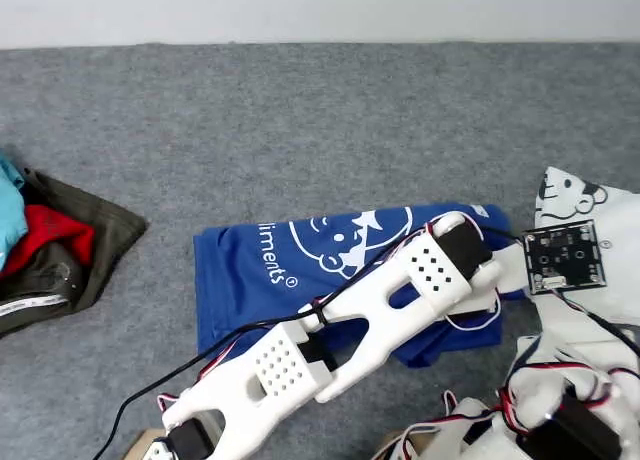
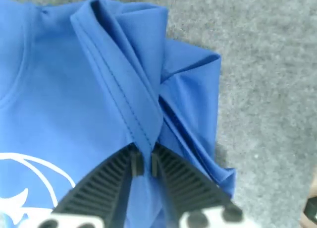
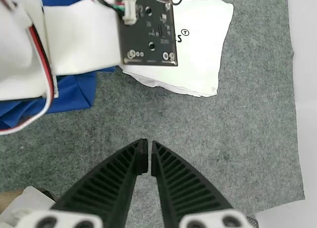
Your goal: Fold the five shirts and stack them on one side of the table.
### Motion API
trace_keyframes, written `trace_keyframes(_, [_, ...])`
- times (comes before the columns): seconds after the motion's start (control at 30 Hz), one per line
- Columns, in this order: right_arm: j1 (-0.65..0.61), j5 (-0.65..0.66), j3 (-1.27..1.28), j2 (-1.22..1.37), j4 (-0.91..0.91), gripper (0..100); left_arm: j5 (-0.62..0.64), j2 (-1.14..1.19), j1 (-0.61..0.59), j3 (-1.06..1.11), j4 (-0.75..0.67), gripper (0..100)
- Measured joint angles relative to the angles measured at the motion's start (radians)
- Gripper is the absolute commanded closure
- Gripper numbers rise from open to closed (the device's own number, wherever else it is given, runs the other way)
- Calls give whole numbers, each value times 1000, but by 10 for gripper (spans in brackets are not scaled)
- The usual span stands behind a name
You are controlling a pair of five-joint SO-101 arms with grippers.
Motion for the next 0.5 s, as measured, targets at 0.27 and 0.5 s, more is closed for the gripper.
trace_keyframes(0.27, [0, 0, 0, 0, 0, 972, 0, -2, 2, 107, 0, 984])
trace_keyframes(0.5, [0, 0, 0, 0, 0, 972, 0, -2, 3, 166, -2, 985])
